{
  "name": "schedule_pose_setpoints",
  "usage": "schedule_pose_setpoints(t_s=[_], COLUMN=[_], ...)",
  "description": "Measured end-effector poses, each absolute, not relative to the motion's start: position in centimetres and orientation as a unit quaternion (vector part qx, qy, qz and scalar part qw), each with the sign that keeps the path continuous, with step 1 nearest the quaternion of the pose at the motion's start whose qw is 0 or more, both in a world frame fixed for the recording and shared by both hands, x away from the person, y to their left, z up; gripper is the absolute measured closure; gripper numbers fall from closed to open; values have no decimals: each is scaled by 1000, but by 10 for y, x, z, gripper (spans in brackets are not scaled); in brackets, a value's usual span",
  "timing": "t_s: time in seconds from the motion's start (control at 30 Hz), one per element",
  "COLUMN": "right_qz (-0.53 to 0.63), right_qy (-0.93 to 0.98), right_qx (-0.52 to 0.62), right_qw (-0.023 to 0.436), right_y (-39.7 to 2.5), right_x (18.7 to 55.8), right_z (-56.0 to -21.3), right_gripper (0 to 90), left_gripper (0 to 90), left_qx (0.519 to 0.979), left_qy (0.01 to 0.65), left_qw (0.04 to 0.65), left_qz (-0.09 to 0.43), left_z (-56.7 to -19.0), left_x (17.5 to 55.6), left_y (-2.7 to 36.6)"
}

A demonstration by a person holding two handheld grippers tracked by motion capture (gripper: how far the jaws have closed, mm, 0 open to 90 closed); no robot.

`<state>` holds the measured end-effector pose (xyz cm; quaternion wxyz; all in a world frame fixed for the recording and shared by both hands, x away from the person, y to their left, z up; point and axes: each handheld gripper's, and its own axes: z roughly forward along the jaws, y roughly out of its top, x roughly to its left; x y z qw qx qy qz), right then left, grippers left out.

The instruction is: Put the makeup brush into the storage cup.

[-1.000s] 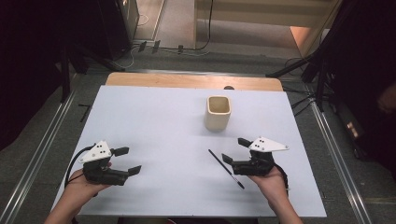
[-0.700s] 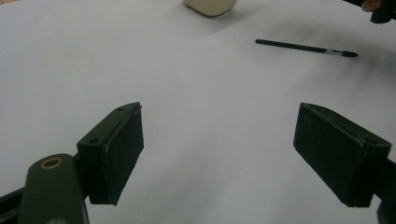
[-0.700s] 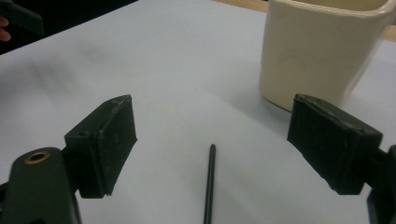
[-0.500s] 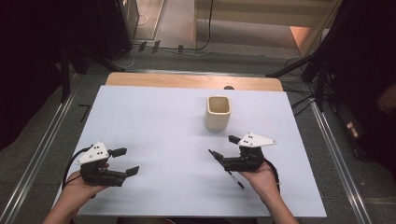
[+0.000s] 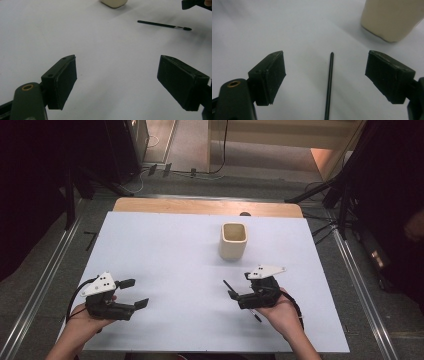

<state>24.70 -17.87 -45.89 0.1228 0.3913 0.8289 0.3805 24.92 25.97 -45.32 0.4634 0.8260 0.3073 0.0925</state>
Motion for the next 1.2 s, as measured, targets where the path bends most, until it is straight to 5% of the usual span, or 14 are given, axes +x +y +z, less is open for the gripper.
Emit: schedule_pose_setpoints(t_s=[0.33, 1.2], right_qz=[324, 160], right_qy=[862, 900], right_qx=[377, 405], right_qw=[102, 27], right_y=[-172, -159], right_x=[242, 260], right_z=[-461, -460], right_gripper=[148, 277], left_gripper=[164, 164], left_qx=[826, 827], left_qy=[307, 308], left_qw=[463, 461], left_qz=[92, 89], left_z=[-453, -454], left_x=[249, 250], left_y=[260, 260])
